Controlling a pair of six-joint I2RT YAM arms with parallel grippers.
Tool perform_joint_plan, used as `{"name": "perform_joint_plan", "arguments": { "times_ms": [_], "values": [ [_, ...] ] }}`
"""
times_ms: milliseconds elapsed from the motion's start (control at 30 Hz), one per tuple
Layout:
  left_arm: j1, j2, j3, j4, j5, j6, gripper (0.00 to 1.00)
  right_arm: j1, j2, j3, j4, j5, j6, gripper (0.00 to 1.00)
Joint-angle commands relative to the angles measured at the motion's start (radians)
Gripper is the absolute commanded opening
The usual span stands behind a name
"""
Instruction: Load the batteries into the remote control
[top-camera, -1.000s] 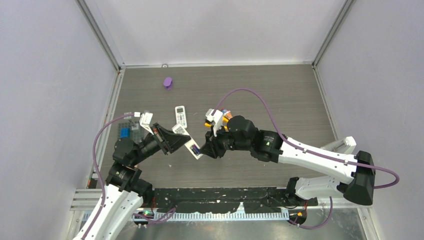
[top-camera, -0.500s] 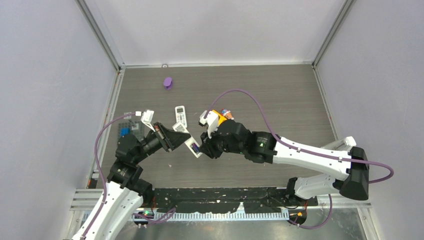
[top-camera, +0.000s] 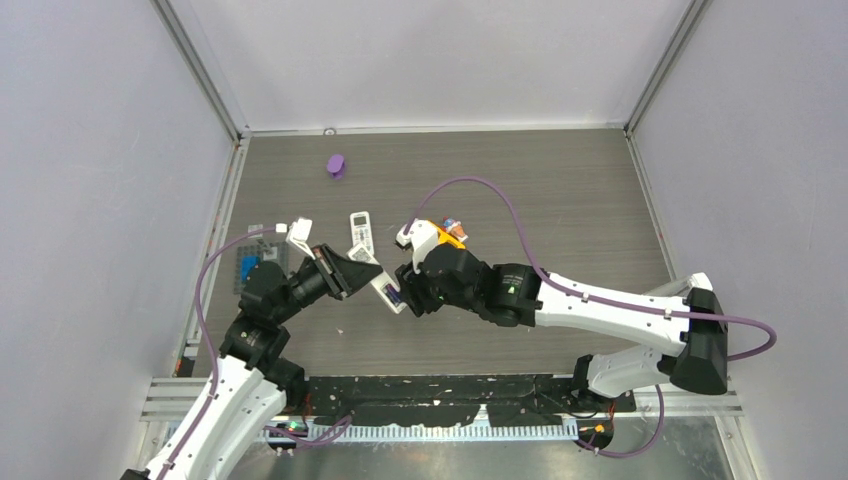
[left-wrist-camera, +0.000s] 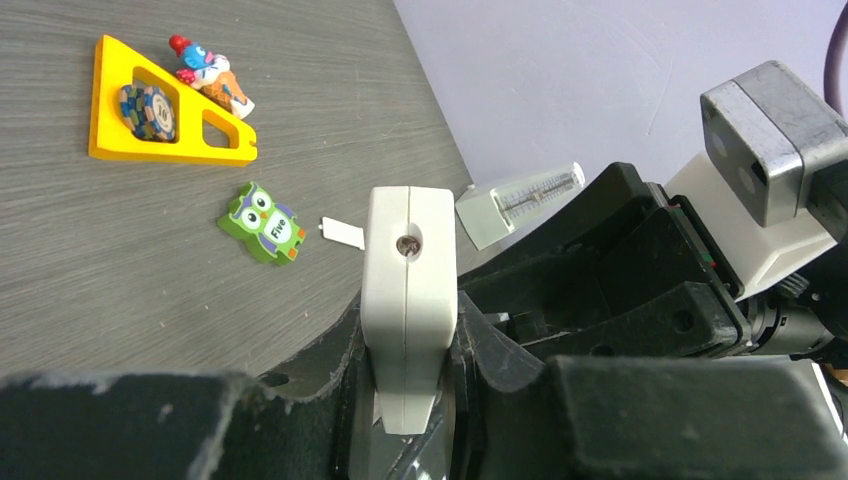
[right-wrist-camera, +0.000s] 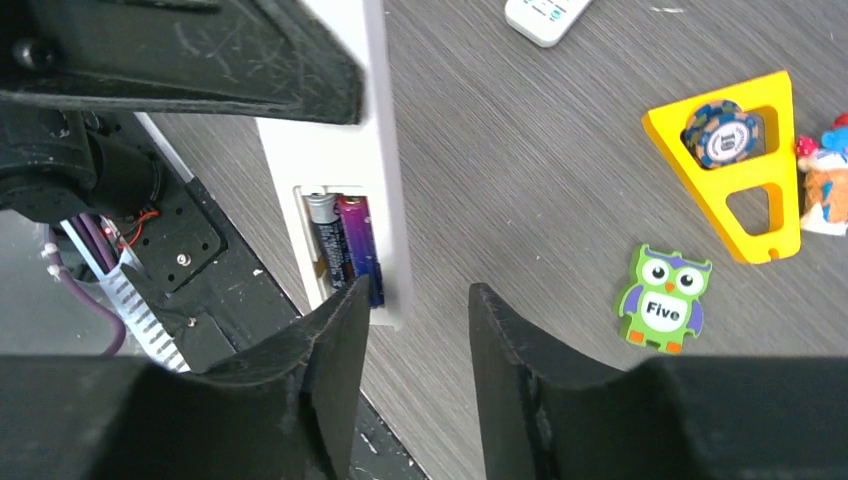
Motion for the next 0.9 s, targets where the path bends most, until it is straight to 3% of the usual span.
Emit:
{"name": "perform_joint_plan", "arguments": {
  "times_ms": [0,233,400,500,667,733,867],
  "values": [
    [-0.015,-0.023,0.009,-0.019,-0.009,-0.01,0.0,-0.012,-0.082,0.034,-0.018,0.099,0.049,0.53],
    [-0.014,-0.023,-0.022,-0.026,-0.057,-0.014,0.0,-0.013,-0.121,0.014,0.031,-0.037,0.002,0.73],
    [-0.014,-0.028,-0.028,-0.032,-0.073,-0.031,0.0,-0.002,-0.054,0.04,0.045,-0.119,-0.047,0.94],
    [-0.015,-0.029,-0.032,-0.033,-0.077,-0.04,0.0,0.016,0.006,0.064,0.037,-0.12,-0.068,0.97],
    [-0.015,-0.027,-0.032,-0.022,-0.061,-0.043,0.0,0.035,0.084,0.105,0.033,-0.107,-0.083,0.96],
    [-0.015,-0.025,-0.031,-0.024,-0.06,-0.04,0.01,0.045,0.115,0.122,0.026,-0.087,-0.089,0.9],
    [-0.015,-0.022,-0.031,-0.027,-0.053,-0.04,0.06,0.069,0.154,0.133,0.014,-0.016,-0.091,0.66]
  ]
}}
